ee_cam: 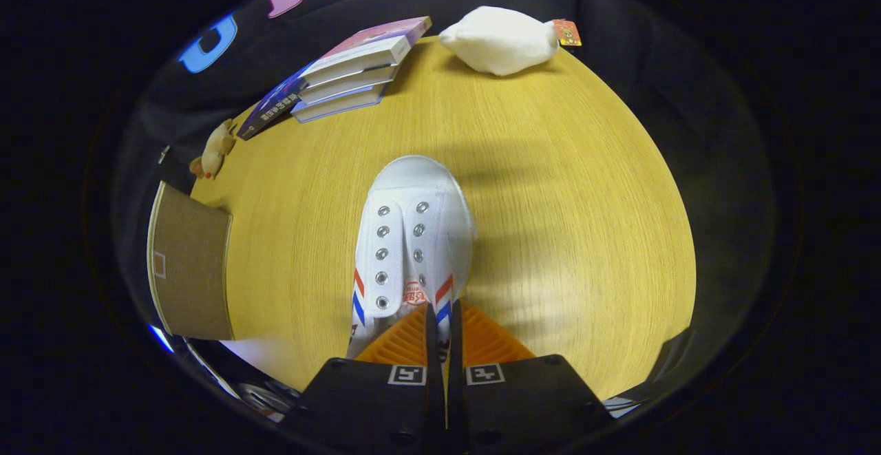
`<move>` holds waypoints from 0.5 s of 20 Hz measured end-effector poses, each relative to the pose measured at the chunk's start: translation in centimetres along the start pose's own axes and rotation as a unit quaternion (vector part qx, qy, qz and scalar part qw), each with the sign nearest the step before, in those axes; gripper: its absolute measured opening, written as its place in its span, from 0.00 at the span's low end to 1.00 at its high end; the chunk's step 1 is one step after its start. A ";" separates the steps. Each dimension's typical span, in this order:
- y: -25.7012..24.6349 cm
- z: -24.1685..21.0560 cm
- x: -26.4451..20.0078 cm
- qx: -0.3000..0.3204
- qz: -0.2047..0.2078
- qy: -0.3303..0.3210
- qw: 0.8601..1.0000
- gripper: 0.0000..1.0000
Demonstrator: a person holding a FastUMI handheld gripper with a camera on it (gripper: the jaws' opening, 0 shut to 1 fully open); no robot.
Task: Open the storage box then place both shoes into the box .Put the left shoe in first, then the right shoe, with the right side of both shoes facing outward in a uniform manner.
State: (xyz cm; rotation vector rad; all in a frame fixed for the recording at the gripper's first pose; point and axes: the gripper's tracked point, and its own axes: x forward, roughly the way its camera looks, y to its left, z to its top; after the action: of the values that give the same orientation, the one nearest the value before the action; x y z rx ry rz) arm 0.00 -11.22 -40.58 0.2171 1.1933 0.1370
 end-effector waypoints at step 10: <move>6.6 0.9 -6.7 0.074 0.013 -0.027 0.997 0.06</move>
State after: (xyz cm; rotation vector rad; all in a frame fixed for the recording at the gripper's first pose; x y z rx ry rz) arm -1.52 -6.35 -32.66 0.3629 1.1476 0.0648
